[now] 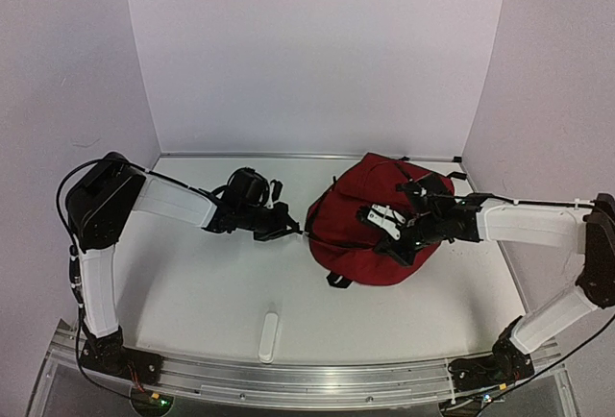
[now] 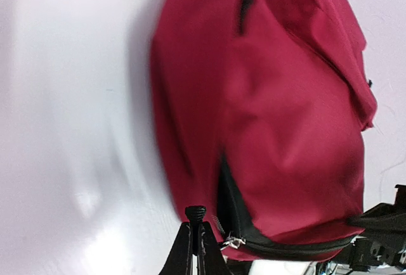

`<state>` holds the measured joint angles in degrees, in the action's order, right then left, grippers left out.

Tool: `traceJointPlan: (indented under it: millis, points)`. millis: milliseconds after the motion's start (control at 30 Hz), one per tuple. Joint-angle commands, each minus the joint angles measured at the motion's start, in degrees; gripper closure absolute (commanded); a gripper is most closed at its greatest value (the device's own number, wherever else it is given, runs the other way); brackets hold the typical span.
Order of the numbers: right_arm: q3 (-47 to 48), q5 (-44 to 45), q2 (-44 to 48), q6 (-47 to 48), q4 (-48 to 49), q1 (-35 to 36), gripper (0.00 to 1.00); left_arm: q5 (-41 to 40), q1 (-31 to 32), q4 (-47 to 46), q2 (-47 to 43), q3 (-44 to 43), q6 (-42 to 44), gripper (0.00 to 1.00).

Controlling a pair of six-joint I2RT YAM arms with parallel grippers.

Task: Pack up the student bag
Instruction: Zip the student bag at the center of the board.

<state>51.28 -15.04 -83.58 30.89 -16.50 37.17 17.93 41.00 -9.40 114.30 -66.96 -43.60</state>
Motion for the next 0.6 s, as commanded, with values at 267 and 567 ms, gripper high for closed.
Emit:
traceJointPlan:
  millis: [267, 567]
  points:
    - [5.89, -4.18, 1.08, 5.55, -14.85, -9.90, 0.44, 7.03, 3.77, -3.35, -6.15, -0.04, 5.85, 1.00]
    - [15.25, -6.09, -4.57, -6.17, -7.68, 1.93, 0.37, 12.62, 5.67, -9.25, -3.04, -2.65, 0.89, 1.00]
